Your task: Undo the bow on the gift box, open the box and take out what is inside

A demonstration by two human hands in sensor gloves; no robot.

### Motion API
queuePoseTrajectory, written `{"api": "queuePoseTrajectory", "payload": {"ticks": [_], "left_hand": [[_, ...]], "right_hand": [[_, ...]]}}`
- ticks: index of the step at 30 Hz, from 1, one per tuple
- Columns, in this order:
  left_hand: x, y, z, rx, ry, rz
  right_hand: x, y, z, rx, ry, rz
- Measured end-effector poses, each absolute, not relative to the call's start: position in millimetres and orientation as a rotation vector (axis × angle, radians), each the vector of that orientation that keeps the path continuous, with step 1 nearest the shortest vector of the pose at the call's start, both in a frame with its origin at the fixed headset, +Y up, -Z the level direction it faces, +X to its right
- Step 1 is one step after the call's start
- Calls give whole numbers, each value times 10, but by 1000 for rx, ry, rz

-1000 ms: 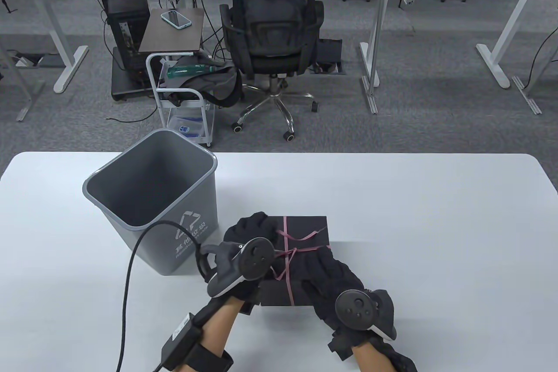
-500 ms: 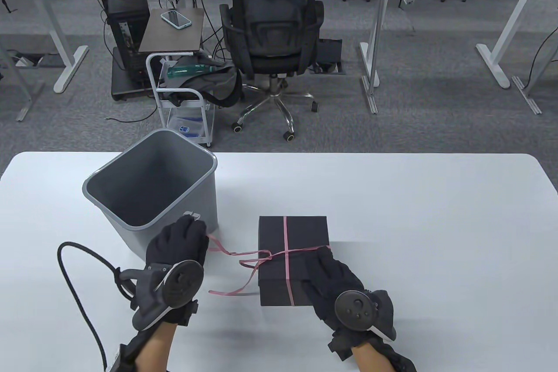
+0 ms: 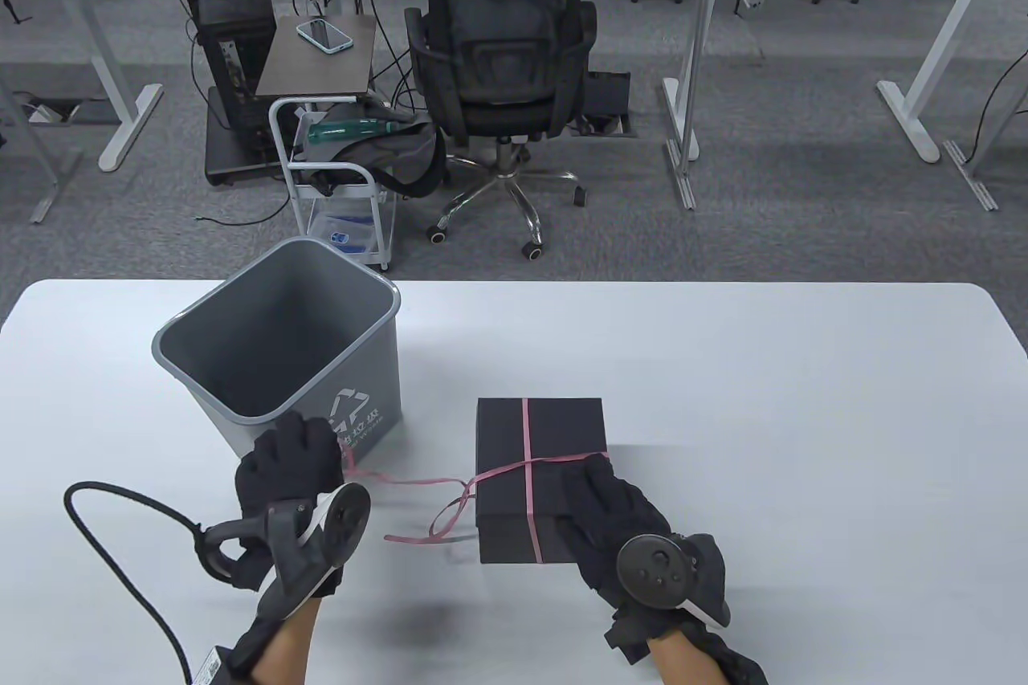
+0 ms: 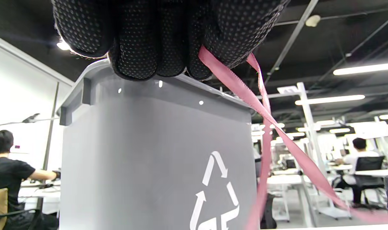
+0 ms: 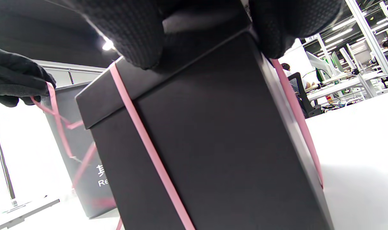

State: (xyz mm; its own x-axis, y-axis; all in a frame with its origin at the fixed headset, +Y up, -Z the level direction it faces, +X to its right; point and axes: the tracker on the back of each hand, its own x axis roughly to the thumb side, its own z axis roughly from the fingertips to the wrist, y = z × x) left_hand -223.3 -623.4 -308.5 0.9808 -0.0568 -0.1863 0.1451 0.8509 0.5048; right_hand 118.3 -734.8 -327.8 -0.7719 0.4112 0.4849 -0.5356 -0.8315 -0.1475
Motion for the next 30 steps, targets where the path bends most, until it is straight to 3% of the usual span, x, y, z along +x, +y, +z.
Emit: {"api": "queuePoseTrajectory", "payload": {"ticks": [4,10,12,14,18,22,30], "left_hand": [[-2139,-6363,-3151,420,63,17],[-1772,-6700,-3398,50,-142,31],[-1670,-6836,-3500,-109,-235,148],[-1601,-6959,-3570,-171,-227,228],[-1547,-7140,-3670,-142,-259,146],[-1586,-7198,-3669,-96,-270,295],[-1620,-7072,-3606,-62,-279,406]], "right_hand": [[1182,-7346,-3276,606,-379,2530],[1180,-7352,-3274,607,-383,2536],[1182,-7359,-3277,606,-389,2531],[1184,-7358,-3276,606,-386,2532],[1187,-7357,-3281,606,-387,2529],[1194,-7352,-3285,606,-382,2517],[1188,-7343,-3274,608,-381,2523]]}}
